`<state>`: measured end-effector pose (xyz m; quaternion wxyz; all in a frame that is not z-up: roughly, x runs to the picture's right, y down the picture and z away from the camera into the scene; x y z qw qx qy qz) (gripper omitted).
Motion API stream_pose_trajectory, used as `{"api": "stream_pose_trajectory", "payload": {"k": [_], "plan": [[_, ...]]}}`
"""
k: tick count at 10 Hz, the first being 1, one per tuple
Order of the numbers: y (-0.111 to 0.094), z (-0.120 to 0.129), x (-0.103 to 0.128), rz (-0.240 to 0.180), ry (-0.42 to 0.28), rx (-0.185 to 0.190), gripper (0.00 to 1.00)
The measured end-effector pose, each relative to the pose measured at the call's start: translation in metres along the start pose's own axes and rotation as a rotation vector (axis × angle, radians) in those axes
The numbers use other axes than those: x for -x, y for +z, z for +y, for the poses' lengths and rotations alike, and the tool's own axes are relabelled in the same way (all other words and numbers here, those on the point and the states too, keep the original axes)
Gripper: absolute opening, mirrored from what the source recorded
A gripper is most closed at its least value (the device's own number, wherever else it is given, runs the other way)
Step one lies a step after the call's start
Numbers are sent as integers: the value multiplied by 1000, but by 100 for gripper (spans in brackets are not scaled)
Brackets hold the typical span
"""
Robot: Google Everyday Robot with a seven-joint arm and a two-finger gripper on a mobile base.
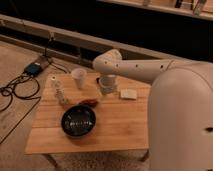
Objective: Place the white sponge in the ceramic bowl
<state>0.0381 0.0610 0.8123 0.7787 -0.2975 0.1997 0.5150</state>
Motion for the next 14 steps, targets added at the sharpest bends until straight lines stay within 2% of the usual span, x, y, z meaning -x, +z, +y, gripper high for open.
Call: {"api": "stream_pose_trajectory", "payload": {"k": [1, 3, 8, 11, 14], "plan": [[7, -29, 5, 3, -44, -1, 65], [18, -68, 16, 13, -122, -10, 65], [53, -126, 50, 78, -298, -57, 65], [66, -150, 67, 91, -320, -72, 65], [76, -162, 70, 105, -311, -56, 65]]}}
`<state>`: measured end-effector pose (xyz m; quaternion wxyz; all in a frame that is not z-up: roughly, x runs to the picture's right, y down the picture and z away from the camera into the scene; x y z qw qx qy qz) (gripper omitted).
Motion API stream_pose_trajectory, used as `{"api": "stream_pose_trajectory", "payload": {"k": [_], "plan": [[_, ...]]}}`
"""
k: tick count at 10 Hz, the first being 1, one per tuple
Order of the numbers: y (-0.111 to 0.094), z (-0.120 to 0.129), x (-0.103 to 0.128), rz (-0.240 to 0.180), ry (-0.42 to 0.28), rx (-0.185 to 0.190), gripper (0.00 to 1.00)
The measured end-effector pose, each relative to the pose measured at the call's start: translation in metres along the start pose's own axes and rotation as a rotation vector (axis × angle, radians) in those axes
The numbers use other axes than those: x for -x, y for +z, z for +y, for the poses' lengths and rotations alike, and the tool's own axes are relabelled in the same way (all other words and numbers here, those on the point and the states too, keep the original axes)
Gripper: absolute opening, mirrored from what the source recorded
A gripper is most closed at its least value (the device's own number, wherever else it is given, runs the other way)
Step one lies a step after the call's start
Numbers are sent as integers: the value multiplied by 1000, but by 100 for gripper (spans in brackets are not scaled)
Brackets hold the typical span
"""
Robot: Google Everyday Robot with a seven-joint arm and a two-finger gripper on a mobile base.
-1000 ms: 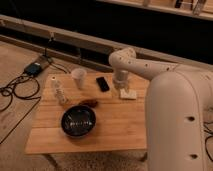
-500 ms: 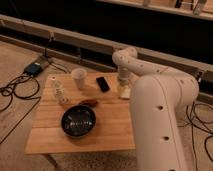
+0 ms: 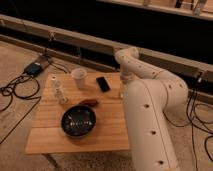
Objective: Place the white sponge in the ceramic bowl
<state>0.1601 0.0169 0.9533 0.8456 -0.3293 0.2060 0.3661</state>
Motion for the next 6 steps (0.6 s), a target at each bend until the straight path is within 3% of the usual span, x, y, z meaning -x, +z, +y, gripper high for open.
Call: {"api": "stream_pose_trajectory", "payload": {"k": [6], "plan": [[17, -1, -5, 43, -23, 16, 65]]}}
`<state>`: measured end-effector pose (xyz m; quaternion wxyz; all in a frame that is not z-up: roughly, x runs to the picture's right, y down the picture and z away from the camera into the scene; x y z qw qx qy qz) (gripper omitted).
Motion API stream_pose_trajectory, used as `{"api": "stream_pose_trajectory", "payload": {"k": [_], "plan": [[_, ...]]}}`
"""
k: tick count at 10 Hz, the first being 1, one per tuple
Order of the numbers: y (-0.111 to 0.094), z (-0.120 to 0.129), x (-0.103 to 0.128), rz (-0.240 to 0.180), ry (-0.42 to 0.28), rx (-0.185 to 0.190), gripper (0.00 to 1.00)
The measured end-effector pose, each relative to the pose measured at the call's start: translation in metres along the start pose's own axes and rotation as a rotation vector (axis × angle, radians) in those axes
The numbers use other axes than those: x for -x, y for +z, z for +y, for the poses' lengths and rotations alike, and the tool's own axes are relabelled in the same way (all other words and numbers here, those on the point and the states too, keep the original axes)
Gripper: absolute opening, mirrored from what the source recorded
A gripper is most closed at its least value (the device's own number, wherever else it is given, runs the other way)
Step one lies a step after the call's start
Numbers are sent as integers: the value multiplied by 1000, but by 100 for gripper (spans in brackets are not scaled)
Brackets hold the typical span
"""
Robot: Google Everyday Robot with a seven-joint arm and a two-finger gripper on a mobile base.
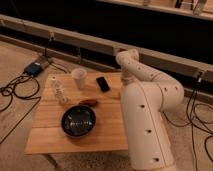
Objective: Place the white sponge in the ceramic bowl
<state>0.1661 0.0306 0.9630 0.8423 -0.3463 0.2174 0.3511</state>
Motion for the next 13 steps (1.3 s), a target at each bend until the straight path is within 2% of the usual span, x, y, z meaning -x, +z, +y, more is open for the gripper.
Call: {"api": "stream_pose_trajectory", "payload": {"k": [6, 10, 11, 13], "plan": [[15, -3, 0, 44, -25, -24, 65], [22, -8, 6, 58, -40, -60, 65], [25, -10, 8, 65, -47, -75, 61], [29, -12, 9, 77, -40, -92, 42]]}}
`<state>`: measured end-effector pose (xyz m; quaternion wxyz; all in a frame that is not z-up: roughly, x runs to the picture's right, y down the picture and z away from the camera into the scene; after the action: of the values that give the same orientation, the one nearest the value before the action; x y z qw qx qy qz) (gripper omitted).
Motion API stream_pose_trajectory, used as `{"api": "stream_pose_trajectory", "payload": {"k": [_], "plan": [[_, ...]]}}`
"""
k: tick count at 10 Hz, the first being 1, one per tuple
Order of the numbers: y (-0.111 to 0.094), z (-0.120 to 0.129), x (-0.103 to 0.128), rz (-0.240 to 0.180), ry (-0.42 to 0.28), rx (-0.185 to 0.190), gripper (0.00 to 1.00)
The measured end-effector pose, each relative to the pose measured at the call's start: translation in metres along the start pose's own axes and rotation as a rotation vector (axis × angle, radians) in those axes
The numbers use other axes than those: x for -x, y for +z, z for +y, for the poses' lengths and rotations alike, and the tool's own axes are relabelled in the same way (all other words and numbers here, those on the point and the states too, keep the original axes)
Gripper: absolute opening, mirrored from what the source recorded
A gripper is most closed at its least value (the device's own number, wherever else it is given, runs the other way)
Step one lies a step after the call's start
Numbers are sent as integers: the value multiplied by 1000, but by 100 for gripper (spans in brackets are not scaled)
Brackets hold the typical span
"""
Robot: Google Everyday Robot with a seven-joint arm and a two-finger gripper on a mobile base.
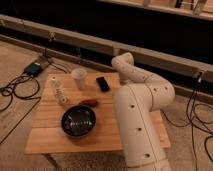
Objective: Place the white sponge in the ceramic bowl
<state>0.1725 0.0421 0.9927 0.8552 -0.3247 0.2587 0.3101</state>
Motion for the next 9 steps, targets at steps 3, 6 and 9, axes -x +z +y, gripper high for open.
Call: {"api": "stream_pose_trajectory", "payload": {"k": [3, 6, 9], "plan": [[-4, 1, 2, -6, 35, -3, 12], [-29, 8, 12, -53, 72, 9, 0], [-53, 17, 14, -92, 98, 20, 0]]}}
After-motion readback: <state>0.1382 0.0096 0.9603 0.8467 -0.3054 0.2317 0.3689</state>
